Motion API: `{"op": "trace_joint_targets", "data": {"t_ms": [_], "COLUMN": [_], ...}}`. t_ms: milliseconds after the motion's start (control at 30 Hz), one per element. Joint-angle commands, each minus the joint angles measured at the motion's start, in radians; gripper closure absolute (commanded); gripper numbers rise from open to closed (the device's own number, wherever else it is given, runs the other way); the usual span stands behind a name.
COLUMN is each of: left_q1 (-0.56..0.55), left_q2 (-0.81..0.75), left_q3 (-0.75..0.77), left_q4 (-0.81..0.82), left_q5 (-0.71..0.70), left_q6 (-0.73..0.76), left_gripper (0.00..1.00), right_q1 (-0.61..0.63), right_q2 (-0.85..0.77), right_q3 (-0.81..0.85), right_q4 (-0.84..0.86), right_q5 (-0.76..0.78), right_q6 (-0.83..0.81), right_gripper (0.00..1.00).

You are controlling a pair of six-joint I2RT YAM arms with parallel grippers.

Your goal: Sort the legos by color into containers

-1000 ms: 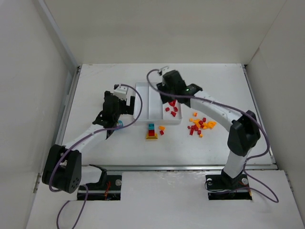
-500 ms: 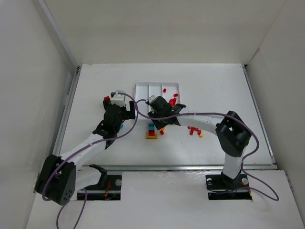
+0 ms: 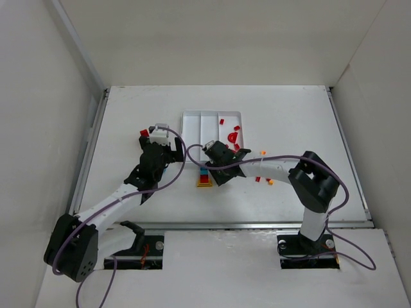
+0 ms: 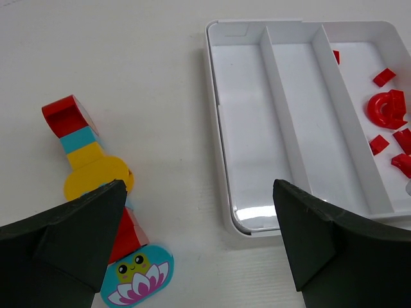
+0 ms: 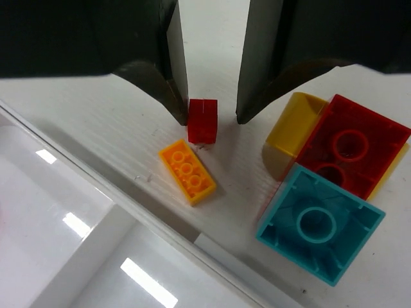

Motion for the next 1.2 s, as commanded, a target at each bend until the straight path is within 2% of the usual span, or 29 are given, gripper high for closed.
{"op": "trace_joint_targets", "data": {"t_ms": [0,167,200,233,300,467,600,733,867,967,1000,1100,1167], "left_q1": [-0.021,-0.022,-0.022,-0.022,-0.022,-0.022,-0.022,-0.022,-0.022,-0.022,-0.022,-0.022,-0.022], "left_q2": [-0.035,-0.055,-0.055,-0.064,-0.064,-0.064,-0.073,-0.073,-0.082,-0.082,-0.082,-0.082,-0.082], "left_q3": [-0.013,-0.023,-0.023,-0.023,-0.023,-0.023,-0.023,-0.023,-0.033,-0.033,-0.033,-0.033,-0.033], "left_q4": [0.001,0.001,0.001,0.001,-0.008,-0.008,-0.008,-0.008,-0.008,-0.008,-0.008,-0.008,-0.008], "left_q5": [-0.010,-0.010,-0.010,-0.010,-0.010,-0.010,-0.010,-0.001,-0.001,0.009,0.009,0.009,0.018], "left_q6": [-0.017,-0.017,-0.017,-0.017,-0.017,-0.017,-0.017,-0.017,-0.017,-0.017,-0.017,-0.017,-0.017], "left_gripper": [0.04,0.04,0.04,0.04,0.04,0.04,0.03,0.01,0.01,0.01,0.01,0.01,0.01], "right_q1": [0.024,0.033,0.033,0.033,0.033,0.004,-0.167,-0.292,-0.364,-0.398,-0.398,-0.398,-0.398], "right_q2": [-0.023,-0.032,-0.032,-0.041,-0.070,-0.204,-0.236,-0.114,0.049,0.106,0.135,0.169,0.187], "right_q3": [0.001,0.001,0.001,0.001,0.001,0.014,0.080,0.218,0.405,0.476,0.516,0.588,0.619], "right_q4": [0.030,0.030,0.021,0.021,0.011,0.001,0.013,-0.022,-0.059,-0.068,-0.078,-0.110,-0.131], "right_q5": [0.009,0.030,0.030,0.030,0.041,0.087,0.049,0.022,0.022,-0.027,-0.027,-0.036,-0.036], "right_q6": [0.010,0.030,0.042,0.042,0.055,0.098,0.136,0.145,0.145,0.119,0.107,0.059,0.049], "right_gripper": [0.59,0.81,0.92,0.97,1.00,1.00,1.00,1.00,1.00,0.89,0.79,0.71,0.59]}}
